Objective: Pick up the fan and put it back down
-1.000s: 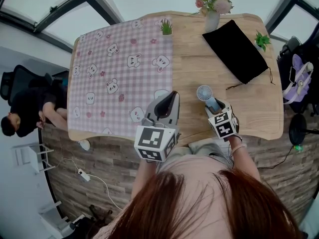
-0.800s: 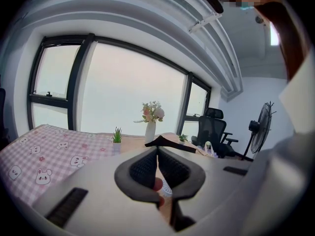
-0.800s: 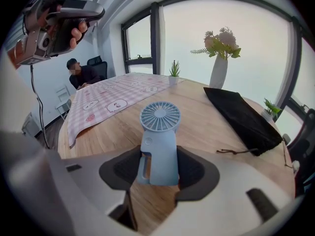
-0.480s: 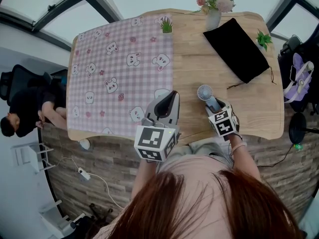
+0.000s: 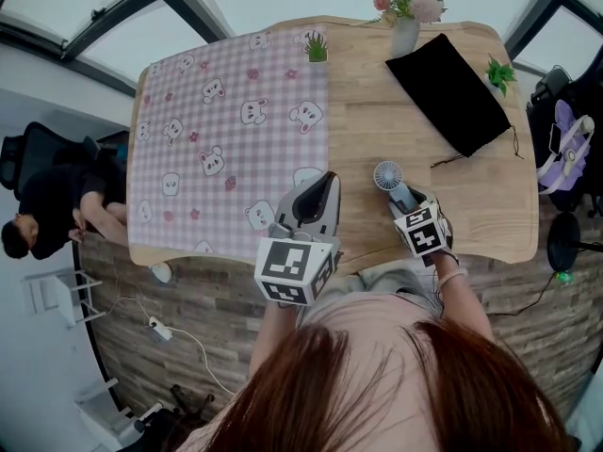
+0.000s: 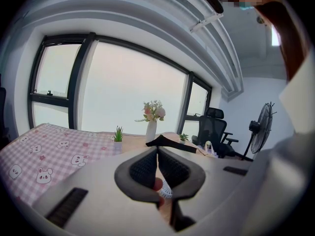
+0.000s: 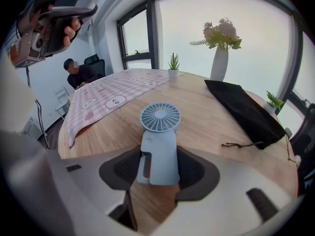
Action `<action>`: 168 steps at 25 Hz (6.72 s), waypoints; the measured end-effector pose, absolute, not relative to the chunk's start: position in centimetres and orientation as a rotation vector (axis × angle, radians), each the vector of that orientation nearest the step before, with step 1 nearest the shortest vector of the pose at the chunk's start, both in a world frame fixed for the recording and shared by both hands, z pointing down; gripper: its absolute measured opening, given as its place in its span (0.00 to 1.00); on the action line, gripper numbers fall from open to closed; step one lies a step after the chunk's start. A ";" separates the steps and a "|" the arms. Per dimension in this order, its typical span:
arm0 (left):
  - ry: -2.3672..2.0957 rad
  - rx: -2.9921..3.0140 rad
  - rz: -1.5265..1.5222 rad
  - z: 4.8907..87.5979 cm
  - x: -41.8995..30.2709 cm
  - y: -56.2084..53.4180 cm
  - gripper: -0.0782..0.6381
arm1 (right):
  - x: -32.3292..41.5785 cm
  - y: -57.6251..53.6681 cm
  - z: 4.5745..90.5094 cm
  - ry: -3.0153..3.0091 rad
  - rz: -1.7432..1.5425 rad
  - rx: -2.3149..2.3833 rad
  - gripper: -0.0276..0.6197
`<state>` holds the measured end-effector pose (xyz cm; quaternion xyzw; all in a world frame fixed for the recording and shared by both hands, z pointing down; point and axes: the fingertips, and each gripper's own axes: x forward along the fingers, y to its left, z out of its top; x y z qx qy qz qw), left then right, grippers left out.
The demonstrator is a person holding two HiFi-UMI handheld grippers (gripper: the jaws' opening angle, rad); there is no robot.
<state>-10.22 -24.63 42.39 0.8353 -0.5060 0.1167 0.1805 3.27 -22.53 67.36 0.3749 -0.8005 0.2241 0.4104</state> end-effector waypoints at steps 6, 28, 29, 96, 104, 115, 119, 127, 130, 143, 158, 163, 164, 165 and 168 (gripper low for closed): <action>-1.430 2.361 0.327 42.3 -10.3 -24.5 0.13 | 3.3 -22.4 67.4 -2.013 0.572 0.951 0.37; -1.439 2.374 0.334 41.6 -10.8 -22.8 0.13 | 3.5 -22.4 68.2 -2.014 0.581 0.994 0.39; -1.438 2.377 0.334 41.5 -10.8 -22.6 0.13 | 3.4 -22.3 68.3 -2.017 0.582 0.992 0.42; -1.405 2.588 0.197 36.2 -11.8 -7.4 0.13 | 3.9 -12.3 48.0 -2.295 0.456 1.627 0.05; -1.394 2.625 0.178 35.4 -12.3 -5.2 0.13 | 3.6 -10.0 45.0 -2.320 0.359 1.696 0.04; -1.395 2.656 0.134 34.3 -11.6 -4.2 0.13 | 3.0 -7.9 40.7 -2.405 0.214 1.714 0.04; -1.404 2.649 0.127 34.2 -10.9 -4.3 0.13 | 3.0 -7.6 39.4 -2.443 0.165 1.698 0.04; -1.460 2.628 0.120 33.5 -8.8 -4.2 0.13 | 4.4 -6.7 36.9 -2.495 0.082 1.670 0.04; -1.474 2.624 0.118 33.1 -7.8 -3.8 0.13 | 5.0 -6.2 36.1 -2.524 0.074 1.665 0.04; -1.517 2.596 0.131 32.4 -4.6 -1.8 0.13 | 8.0 -3.4 33.9 -2.558 0.036 1.645 0.04; -1.567 2.614 0.139 31.0 -2.2 0.7 0.13 | 9.3 -0.2 32.6 -2.603 -0.027 1.573 0.04; -1.583 2.612 0.153 30.8 -1.6 1.3 0.13 | 9.7 0.5 32.4 -2.616 -0.038 1.556 0.04; -1.585 2.612 0.153 30.8 -1.4 1.5 0.13 | 9.8 0.6 32.5 -2.615 -0.044 1.553 0.04; -1.586 2.612 0.153 30.8 -1.2 1.6 0.13 | 10.0 0.7 32.6 -2.612 -0.049 1.551 0.04; -1.582 2.614 0.159 30.9 -0.4 2.0 0.13 | 10.4 1.1 32.9 -2.606 -0.048 1.548 0.04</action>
